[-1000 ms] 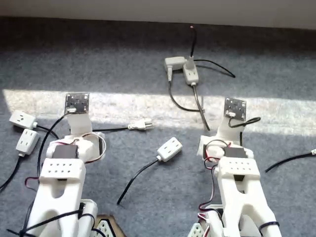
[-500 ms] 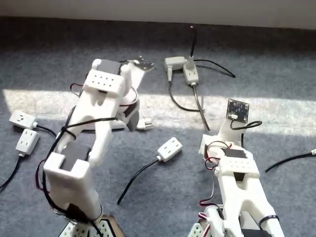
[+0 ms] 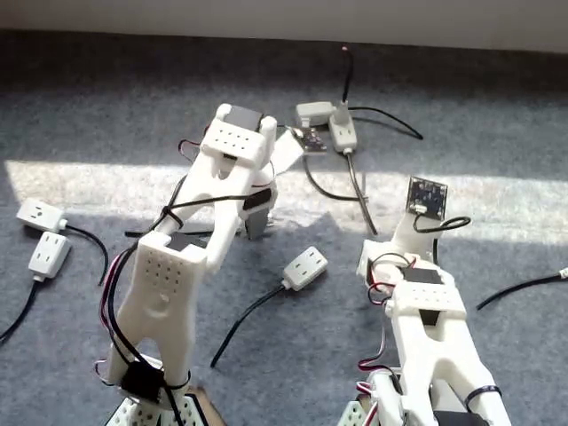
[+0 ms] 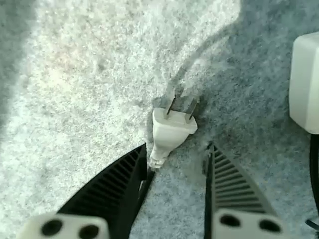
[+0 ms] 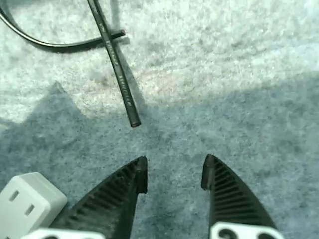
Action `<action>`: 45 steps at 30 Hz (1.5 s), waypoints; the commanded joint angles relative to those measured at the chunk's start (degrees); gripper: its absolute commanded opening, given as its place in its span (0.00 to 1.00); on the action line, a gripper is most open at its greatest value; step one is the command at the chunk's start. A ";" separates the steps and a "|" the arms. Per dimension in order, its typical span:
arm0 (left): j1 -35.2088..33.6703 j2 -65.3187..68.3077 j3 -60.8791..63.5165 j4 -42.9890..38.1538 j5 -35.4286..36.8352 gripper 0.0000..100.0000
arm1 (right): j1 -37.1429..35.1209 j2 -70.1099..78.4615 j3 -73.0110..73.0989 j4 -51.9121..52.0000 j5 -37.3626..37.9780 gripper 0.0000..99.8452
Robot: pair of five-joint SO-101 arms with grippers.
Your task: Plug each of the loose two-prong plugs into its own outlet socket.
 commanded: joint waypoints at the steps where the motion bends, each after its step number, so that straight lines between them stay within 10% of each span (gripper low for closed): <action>1: -1.45 0.48 -2.07 0.79 -4.66 0.14 | 0.31 0.04 0.04 -1.10 -0.35 0.19; 45: 0.92 10.77 -10.86 0.70 -8.00 0.20 | 0.22 0.04 0.04 -1.10 -0.35 0.19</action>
